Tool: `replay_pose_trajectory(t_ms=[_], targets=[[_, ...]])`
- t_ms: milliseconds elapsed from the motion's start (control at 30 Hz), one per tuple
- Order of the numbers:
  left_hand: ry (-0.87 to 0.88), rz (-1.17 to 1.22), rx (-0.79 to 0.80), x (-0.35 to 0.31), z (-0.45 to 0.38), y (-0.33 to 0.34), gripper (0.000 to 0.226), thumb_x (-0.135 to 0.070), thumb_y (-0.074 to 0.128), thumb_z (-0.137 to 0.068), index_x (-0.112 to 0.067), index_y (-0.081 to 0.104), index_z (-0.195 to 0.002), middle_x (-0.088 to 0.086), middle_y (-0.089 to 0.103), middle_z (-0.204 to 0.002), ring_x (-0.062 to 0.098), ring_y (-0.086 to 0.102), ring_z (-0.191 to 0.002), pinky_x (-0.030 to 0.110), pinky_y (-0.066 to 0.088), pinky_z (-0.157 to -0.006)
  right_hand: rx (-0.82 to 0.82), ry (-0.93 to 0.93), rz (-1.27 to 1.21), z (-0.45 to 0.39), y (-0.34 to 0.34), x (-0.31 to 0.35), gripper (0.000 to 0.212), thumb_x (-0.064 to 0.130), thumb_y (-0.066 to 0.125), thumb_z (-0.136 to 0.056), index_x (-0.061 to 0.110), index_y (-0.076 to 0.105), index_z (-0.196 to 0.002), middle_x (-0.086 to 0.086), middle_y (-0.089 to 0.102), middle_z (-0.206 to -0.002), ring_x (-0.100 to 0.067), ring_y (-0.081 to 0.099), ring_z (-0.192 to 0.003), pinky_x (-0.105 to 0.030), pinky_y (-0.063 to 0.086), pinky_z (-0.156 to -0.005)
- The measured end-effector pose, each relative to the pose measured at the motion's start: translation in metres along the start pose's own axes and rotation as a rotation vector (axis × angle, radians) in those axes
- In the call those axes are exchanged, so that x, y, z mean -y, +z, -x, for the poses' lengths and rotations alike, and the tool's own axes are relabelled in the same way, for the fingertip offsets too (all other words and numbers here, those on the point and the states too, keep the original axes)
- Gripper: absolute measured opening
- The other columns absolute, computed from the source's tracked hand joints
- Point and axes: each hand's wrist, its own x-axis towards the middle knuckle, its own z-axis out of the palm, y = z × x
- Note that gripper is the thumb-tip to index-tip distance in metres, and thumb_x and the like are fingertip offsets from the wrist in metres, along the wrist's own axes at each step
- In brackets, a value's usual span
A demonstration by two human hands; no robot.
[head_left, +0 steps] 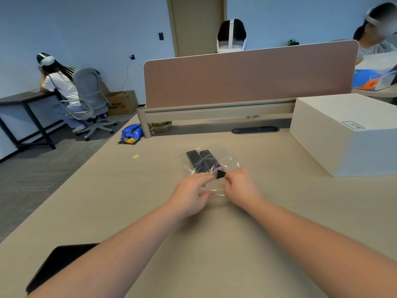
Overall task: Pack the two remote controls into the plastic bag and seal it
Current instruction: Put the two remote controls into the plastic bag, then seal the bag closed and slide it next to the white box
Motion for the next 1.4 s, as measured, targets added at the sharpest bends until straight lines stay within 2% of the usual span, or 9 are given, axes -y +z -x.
replay_pose_trajectory(t_ms=[100,267,433,700,800,867,1100,1300,1400], targets=[[0.024,-0.034,0.103,0.004,0.010,-0.005,0.059,-0.039,0.077,-0.074,-0.020,0.057,-0.125,-0.001,0.055,-0.135,0.016,0.054,-0.118,0.023,0.043,-0.093,-0.248,0.004,-0.060,0.012,-0.016,-0.023,0.029,0.001,0.048,-0.081,0.010,0.063,-0.105,-0.012,0.061,-0.109,-0.033,0.049,-0.108,-0.043,0.048,-0.086],[0.102,-0.208,0.108,0.016,0.022,-0.006,0.020,-0.026,0.068,-0.084,-0.012,0.068,-0.098,0.004,0.068,-0.112,0.023,0.060,-0.109,0.034,0.051,-0.091,0.055,0.036,0.028,0.016,-0.021,-0.069,0.065,-0.005,0.036,-0.082,0.031,0.041,-0.136,-0.011,0.038,-0.144,-0.030,0.035,-0.131,-0.047,0.044,-0.100],[0.176,-0.273,0.001,0.013,0.024,-0.008,0.040,-0.039,0.035,-0.081,-0.015,0.067,-0.077,0.003,0.074,-0.085,0.023,0.068,-0.083,0.035,0.059,-0.065,0.130,-0.090,0.101,0.017,-0.019,-0.065,0.052,-0.001,0.039,-0.086,0.027,0.046,-0.128,-0.012,0.026,-0.154,-0.032,0.035,-0.133,-0.043,0.040,-0.105],[0.305,-0.392,-0.005,0.019,0.026,-0.008,0.035,-0.028,0.037,-0.081,-0.012,0.066,-0.069,0.001,0.072,-0.078,0.019,0.069,-0.066,0.026,0.057,-0.045,0.150,-0.244,0.417,0.013,-0.024,-0.052,0.019,0.009,0.041,-0.095,0.011,0.053,-0.108,-0.008,0.015,-0.159,-0.031,0.022,-0.142,-0.041,0.035,-0.108],[0.253,-0.461,0.078,0.025,0.027,-0.006,0.032,-0.025,0.037,-0.088,-0.010,0.064,-0.091,0.006,0.067,-0.107,0.025,0.065,-0.093,0.032,0.058,-0.071,0.068,-0.361,0.410,0.016,-0.027,-0.057,0.012,0.013,0.054,-0.091,0.007,0.061,-0.098,-0.014,0.051,-0.139,-0.036,0.050,-0.124,-0.043,0.045,-0.094],[0.243,-0.510,0.108,0.027,0.028,-0.006,0.022,-0.024,0.044,-0.088,-0.009,0.060,-0.093,0.007,0.065,-0.109,0.028,0.063,-0.094,0.034,0.055,-0.071,0.066,-0.415,0.360,0.019,-0.031,-0.061,0.013,0.012,0.074,-0.075,0.007,0.062,-0.073,-0.014,0.072,-0.094,-0.036,0.067,-0.085,-0.037,0.056,-0.068],[0.215,-0.634,0.164,0.024,0.032,-0.009,0.016,-0.008,0.073,-0.070,-0.010,0.057,-0.072,0.008,0.065,-0.074,0.027,0.065,-0.064,0.027,0.047,-0.045,0.113,-0.397,0.446,0.022,-0.039,-0.076,0.039,-0.011,0.083,-0.034,0.008,0.053,-0.051,-0.007,0.056,-0.049,-0.027,0.058,-0.046,-0.025,0.043,-0.031],[0.105,-0.412,0.028,0.018,0.035,-0.008,0.019,-0.020,0.045,-0.096,-0.026,0.029,-0.104,0.012,0.068,-0.100,0.036,0.062,-0.087,0.033,0.043,-0.064,0.058,-0.311,0.368,0.036,-0.050,-0.066,0.040,0.000,0.048,-0.083,0.019,0.045,-0.118,-0.009,0.064,-0.097,-0.028,0.055,-0.097,-0.032,0.046,-0.071],[0.081,-0.297,-0.098,0.015,0.036,-0.011,0.016,-0.029,0.046,-0.096,-0.025,0.044,-0.112,0.007,0.072,-0.097,0.032,0.065,-0.088,0.036,0.051,-0.069,0.063,-0.324,0.429,0.037,-0.054,-0.061,0.040,0.002,0.042,-0.086,0.016,0.052,-0.123,-0.007,0.063,-0.104,-0.026,0.051,-0.103,-0.027,0.031,-0.070]])
